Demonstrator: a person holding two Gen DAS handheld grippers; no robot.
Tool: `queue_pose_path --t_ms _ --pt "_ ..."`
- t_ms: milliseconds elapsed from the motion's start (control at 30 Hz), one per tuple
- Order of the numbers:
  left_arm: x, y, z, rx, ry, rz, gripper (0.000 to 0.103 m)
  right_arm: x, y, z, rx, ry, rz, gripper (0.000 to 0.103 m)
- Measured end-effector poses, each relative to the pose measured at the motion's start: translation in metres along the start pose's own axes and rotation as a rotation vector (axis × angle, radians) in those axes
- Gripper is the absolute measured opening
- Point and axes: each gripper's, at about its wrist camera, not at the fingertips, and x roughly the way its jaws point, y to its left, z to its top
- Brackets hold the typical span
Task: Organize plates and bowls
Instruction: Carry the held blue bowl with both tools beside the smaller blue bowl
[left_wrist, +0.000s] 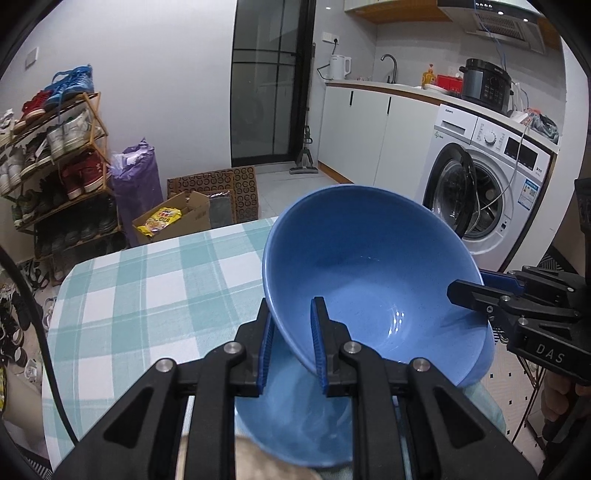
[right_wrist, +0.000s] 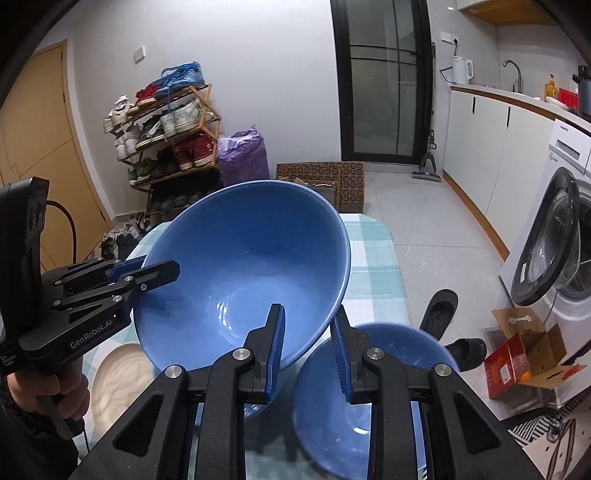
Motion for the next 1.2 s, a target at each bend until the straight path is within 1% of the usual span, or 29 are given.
queue_pose_path --t_ms 167,333,800,1200 --pt "-0.011 0.006 -0.022 -0.019 0.005 0.022 0.017 -0.006 0.018 -0.022 -0.020 0.004 0.017 0.026" --pt "-0.016 0.008 -0.034 -0.028 0.010 0.035 0.017 -0.006 0.032 -0.036 -0.043 0.019 0.028 0.026" --pt "-0.005 0.017 -0.055 -0.047 0.047 0.045 0.018 0.016 0.038 -0.051 -0.056 0.070 0.036 0.026" --pt "0.002 0.024 -0.063 -0.064 0.062 0.038 0.017 0.030 0.044 -0.054 -0.062 0.101 0.029 0.026"
